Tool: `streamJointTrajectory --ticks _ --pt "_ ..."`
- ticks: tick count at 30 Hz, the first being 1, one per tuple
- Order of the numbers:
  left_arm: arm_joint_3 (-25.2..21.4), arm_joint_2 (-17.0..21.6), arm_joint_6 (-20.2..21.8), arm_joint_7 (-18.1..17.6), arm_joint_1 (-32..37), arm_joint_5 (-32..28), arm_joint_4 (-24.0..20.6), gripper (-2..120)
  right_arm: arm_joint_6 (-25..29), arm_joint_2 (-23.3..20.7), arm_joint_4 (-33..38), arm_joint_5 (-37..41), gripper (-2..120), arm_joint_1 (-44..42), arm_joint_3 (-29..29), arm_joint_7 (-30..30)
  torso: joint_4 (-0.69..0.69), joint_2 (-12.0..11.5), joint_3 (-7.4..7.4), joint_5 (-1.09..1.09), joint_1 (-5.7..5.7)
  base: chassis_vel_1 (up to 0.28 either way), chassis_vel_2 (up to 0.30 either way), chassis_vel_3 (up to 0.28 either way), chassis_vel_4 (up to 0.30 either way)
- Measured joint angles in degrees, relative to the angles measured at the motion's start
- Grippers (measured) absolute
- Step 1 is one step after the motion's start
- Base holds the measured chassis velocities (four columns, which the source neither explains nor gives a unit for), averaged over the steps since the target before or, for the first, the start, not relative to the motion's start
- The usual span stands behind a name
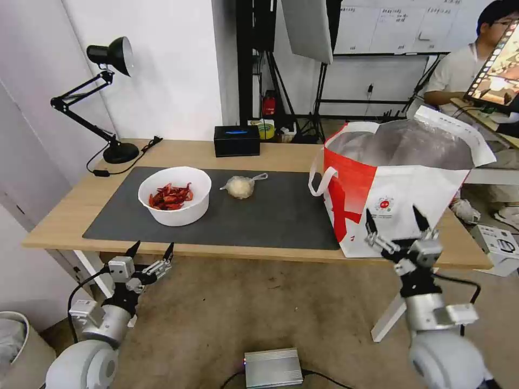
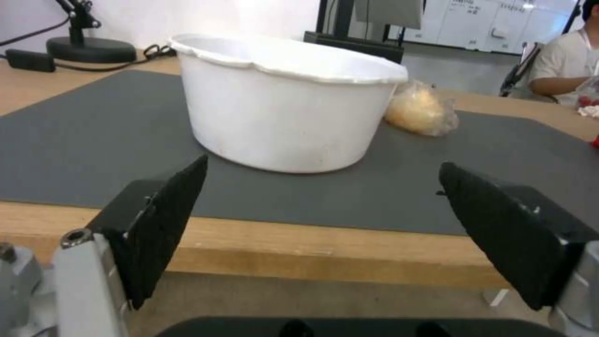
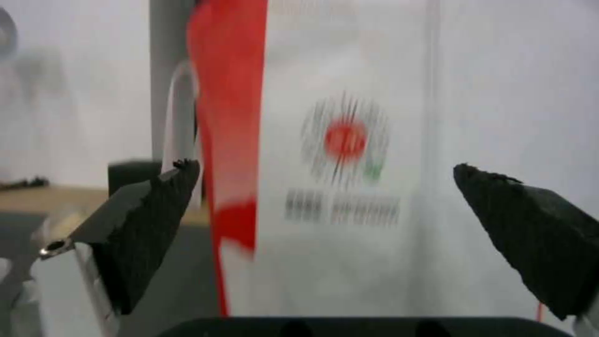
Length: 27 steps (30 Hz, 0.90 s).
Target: Pick up the trash from the table and place it into the takeout bag.
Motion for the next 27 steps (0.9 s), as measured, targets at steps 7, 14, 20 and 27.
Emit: streamJointTrajectory --ticks 7,14,20,27 --pt "0.33 -0.61 -0.03 -0.08 0.18 0.46 -0.16 100 -2.57 2.21 0.43 -1.53 100 -0.79 -4.29 2.88 0.0 0.0 0.0 -0.01 0.0 0.0 0.0 0.0 0.0" --pt "0.06 -0.66 -0.03 -0.09 0.18 0.43 -0.33 100 -4.61 2.5 1.37 -2.93 100 -1.87 -6.58 3.99 0.0 0.0 0.0 0.0 0.0 0.0 0.0 0.0 0.0" --pt "-0.05 -1.04 -0.02 -0.02 0.26 0.37 -0.73 100 -4.62 2.41 1.85 -3.15 100 -1.86 -7.11 2.48 0.0 0.0 0.0 0.0 0.0 0.0 0.0 0.0 0.0" --pt "-0.39 -1.3 0.0 0.08 0.46 0.38 -0.9 100 -4.57 2.25 1.87 -3.46 100 -2.03 -7.55 1.78 0.01 -0.01 0.0 0.0 0.0 0.0 0.0 0.0 0.0"
